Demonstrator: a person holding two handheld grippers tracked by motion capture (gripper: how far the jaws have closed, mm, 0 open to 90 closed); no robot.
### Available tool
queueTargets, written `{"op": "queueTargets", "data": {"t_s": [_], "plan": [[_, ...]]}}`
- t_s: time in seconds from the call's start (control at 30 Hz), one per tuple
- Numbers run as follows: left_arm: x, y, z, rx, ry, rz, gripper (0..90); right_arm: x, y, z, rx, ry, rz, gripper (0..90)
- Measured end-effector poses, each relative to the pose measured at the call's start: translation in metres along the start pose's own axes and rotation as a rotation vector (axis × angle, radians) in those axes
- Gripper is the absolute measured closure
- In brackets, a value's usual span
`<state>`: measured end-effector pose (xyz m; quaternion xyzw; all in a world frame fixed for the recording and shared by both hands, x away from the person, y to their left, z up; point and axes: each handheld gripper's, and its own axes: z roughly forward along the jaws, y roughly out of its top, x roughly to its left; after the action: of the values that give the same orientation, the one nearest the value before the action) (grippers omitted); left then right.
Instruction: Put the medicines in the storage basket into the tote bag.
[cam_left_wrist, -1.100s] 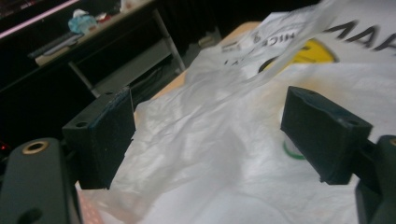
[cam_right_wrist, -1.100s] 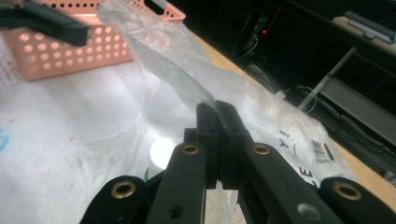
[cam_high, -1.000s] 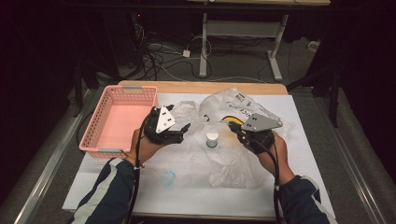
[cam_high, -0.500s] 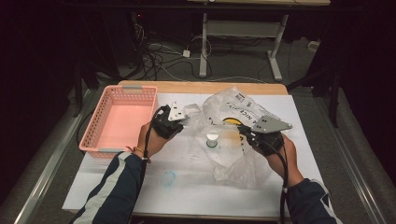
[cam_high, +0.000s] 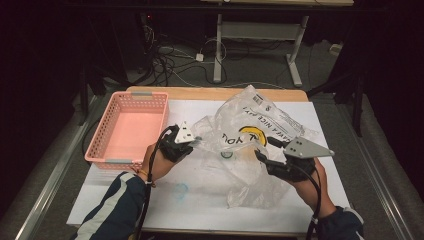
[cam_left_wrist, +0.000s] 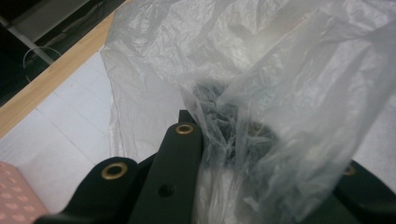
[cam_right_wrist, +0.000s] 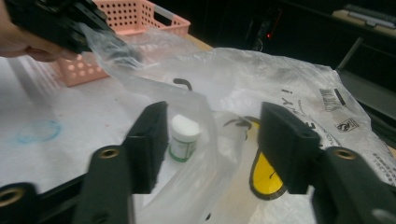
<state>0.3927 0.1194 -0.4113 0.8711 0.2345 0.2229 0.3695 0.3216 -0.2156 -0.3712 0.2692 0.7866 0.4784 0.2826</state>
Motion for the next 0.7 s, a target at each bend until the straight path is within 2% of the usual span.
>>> {"op": "queueTargets", "data": {"t_s": [0.17, 0.23, 0.4, 0.47, 0.57, 0.63, 0.7], "plan": [[-0.002, -0.001, 0.001, -0.002, 0.001, 0.002, 87.5, 0.017, -0.010, -0.027, -0.032, 0.040, -0.006, 31.5], [-0.004, -0.002, 0.003, 0.000, -0.002, -0.003, 87.5, 0.025, -0.016, -0.035, -0.024, 0.056, -0.025, 27.3], [-0.008, -0.003, 0.007, 0.006, 0.006, 0.010, 87.4, 0.046, -0.045, -0.038, 0.080, 0.124, -0.074, 19.8], [-0.010, -0.004, 0.008, 0.006, 0.010, 0.018, 87.4, 0.053, -0.057, -0.034, 0.131, 0.131, -0.098, 19.5], [-0.011, -0.005, 0.010, 0.019, 0.009, 0.023, 87.4, 0.058, -0.072, -0.025, 0.192, 0.144, -0.109, 17.8], [-0.011, -0.005, 0.011, 0.022, 0.012, 0.024, 87.4, 0.059, -0.079, -0.018, 0.234, 0.141, -0.118, 17.4], [-0.011, -0.005, 0.011, 0.019, 0.014, 0.023, 87.4, 0.059, -0.083, -0.011, 0.266, 0.138, -0.149, 17.7]]}}
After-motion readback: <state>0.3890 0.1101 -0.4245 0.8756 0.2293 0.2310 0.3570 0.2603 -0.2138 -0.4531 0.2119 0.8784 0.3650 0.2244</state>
